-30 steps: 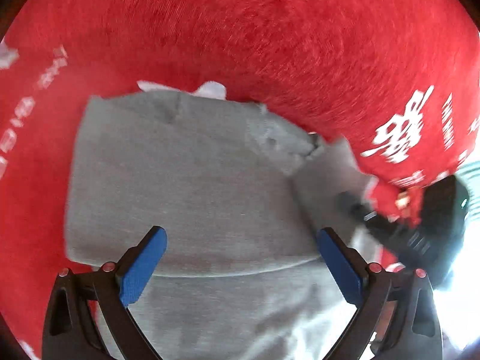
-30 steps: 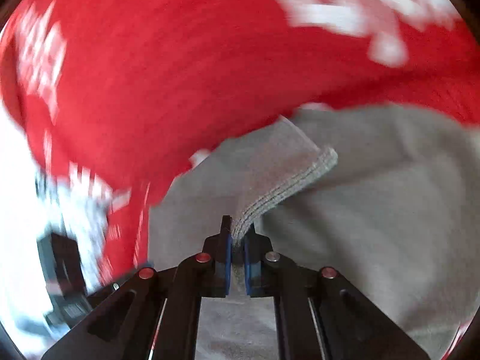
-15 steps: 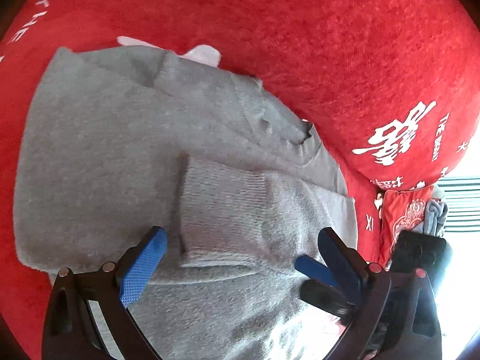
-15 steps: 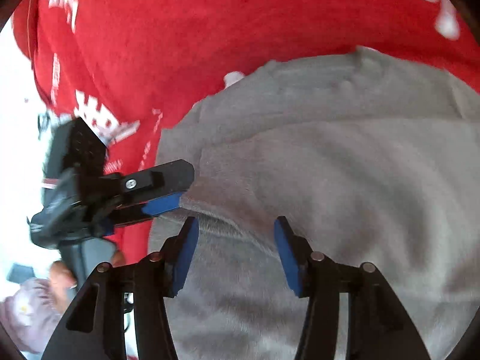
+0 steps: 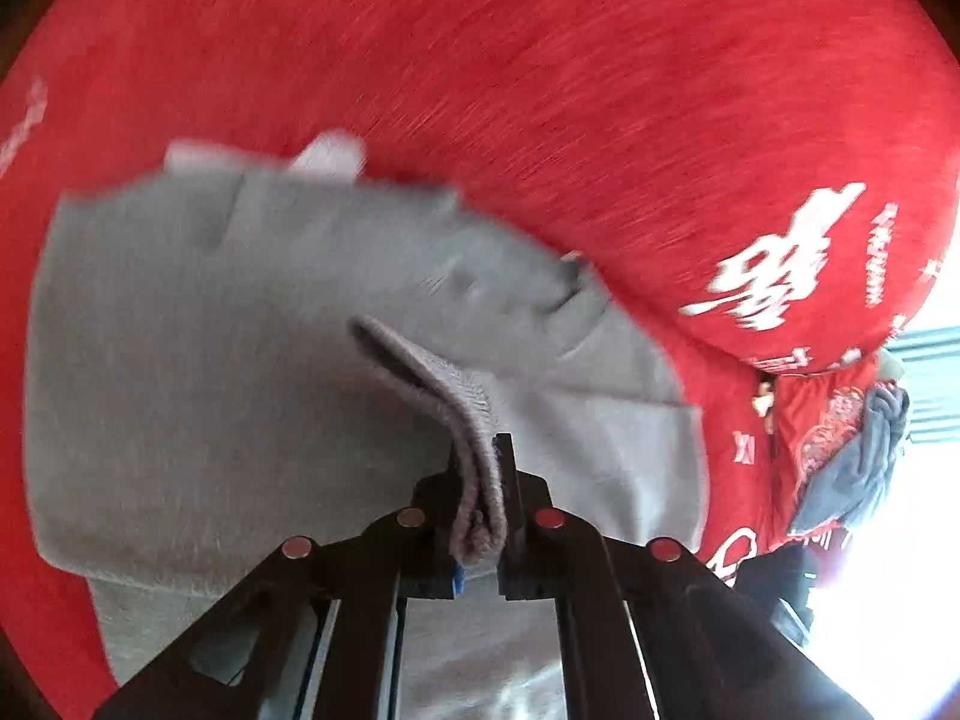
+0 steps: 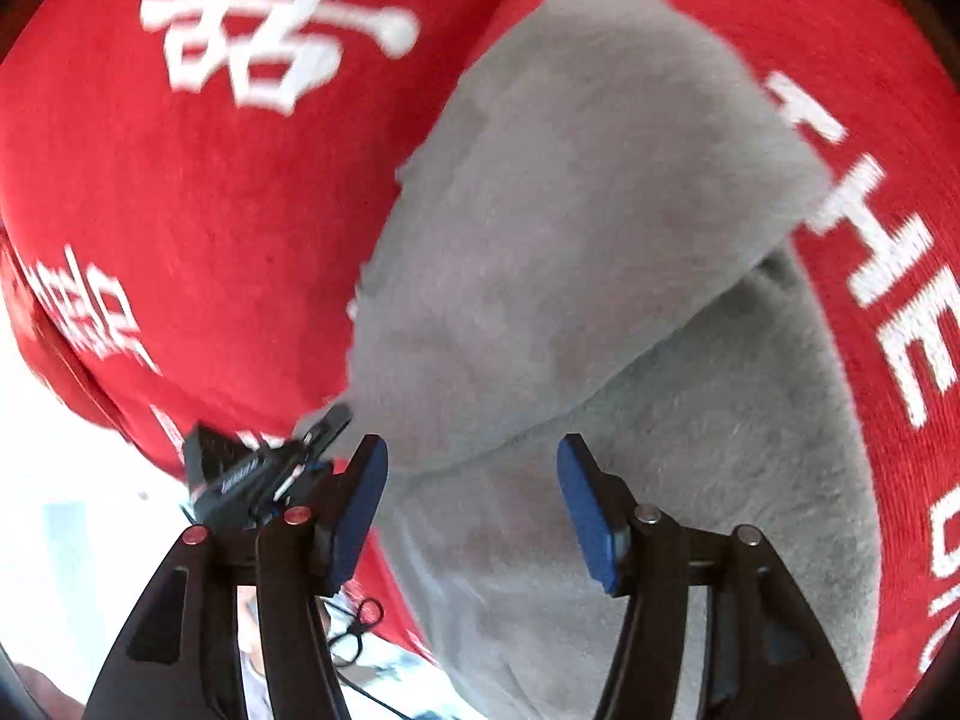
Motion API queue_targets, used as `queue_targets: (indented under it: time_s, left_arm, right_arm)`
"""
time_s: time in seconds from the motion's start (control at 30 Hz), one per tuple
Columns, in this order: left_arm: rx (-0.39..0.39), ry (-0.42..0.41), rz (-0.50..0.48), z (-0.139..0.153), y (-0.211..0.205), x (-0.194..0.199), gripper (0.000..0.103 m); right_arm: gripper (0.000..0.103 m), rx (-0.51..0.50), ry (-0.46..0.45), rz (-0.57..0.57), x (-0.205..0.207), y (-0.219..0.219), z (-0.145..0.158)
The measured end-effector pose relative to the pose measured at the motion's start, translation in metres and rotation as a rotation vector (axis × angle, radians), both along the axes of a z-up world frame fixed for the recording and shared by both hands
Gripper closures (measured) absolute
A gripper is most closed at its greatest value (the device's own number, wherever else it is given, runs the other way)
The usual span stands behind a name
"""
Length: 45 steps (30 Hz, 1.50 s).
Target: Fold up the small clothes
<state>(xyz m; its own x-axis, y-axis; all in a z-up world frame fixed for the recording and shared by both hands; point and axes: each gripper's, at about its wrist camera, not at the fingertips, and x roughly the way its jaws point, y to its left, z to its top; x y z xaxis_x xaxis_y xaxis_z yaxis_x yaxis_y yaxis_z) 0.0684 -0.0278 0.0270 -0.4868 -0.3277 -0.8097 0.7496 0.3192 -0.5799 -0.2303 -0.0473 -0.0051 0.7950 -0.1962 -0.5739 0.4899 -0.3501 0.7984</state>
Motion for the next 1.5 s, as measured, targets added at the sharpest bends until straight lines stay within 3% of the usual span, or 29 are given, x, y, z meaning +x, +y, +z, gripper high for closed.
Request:
queue_targets:
  time_s: [0.2, 0.37, 0.5, 0.63, 0.67, 0.77, 0.8, 0.9, 1.03, 1.23, 1.3, 1.37, 1.43, 1.5]
  left_arm:
    - [-0.124, -0.019, -0.026, 0.062, -0.026, -0.006, 0.096]
    - [-0.19, -0.04, -0.049, 0.086, -0.032, -0.008, 0.096]
    - [-0.123, -0.042, -0.05, 0.057, -0.016, 0.0, 0.096]
    - [0.004, -0.1, -0.065, 0.003, 0.006, 0.002, 0.096]
    - [0.029, -0.115, -0.067, -0.008, 0.011, 0.004, 0.096]
    - [0.076, -0.172, -0.086, -0.033, 0.027, 0.006, 0.096]
    - [0.089, -0.189, -0.09, -0.038, 0.031, 0.005, 0.096]
    - [0.08, -0.209, -0.087, -0.036, 0.037, 0.002, 0.095]
    - [0.066, -0.315, -0.114, -0.02, 0.035, 0.002, 0.095]
    - [0.031, -0.31, -0.142, -0.013, 0.025, 0.008, 0.095]
    - [0.0, -0.344, -0.148, -0.007, 0.027, 0.007, 0.095]
    - [0.04, -0.41, -0.159, -0.013, 0.028, 0.006, 0.095]
    - [0.135, -0.515, -0.161, -0.027, 0.035, 0.012, 0.095]
    - [0.162, -0.546, -0.133, -0.03, 0.044, 0.023, 0.095]
  right_arm:
    - [0.034, 0.003, -0.079, -0.207, -0.03, -0.011, -0.014]
    - [0.034, -0.066, -0.018, -0.367, -0.074, -0.025, 0.007]
    - [0.034, -0.101, 0.03, -0.316, -0.091, -0.03, 0.023]
    - [0.038, -0.034, 0.077, -0.263, -0.094, -0.026, 0.003]
    - [0.046, -0.015, 0.077, -0.261, -0.092, -0.023, -0.004]
    - [0.094, 0.025, 0.117, -0.245, -0.097, -0.011, -0.016]
    - [0.097, 0.026, 0.122, -0.24, -0.099, -0.009, -0.019]
    - [0.098, 0.005, 0.149, -0.207, -0.097, -0.007, -0.017]
    - [0.098, -0.01, 0.214, -0.157, -0.09, -0.014, -0.01]
    - [0.098, -0.025, 0.223, -0.162, -0.087, -0.011, -0.009]
    - [0.098, -0.027, 0.225, -0.168, -0.087, -0.009, -0.008]
    - [0.098, -0.027, 0.226, -0.172, -0.087, -0.007, -0.008]
    - [0.098, -0.025, 0.235, -0.168, -0.086, -0.007, -0.006]
    - [0.095, -0.025, 0.253, -0.145, -0.084, -0.009, -0.003]
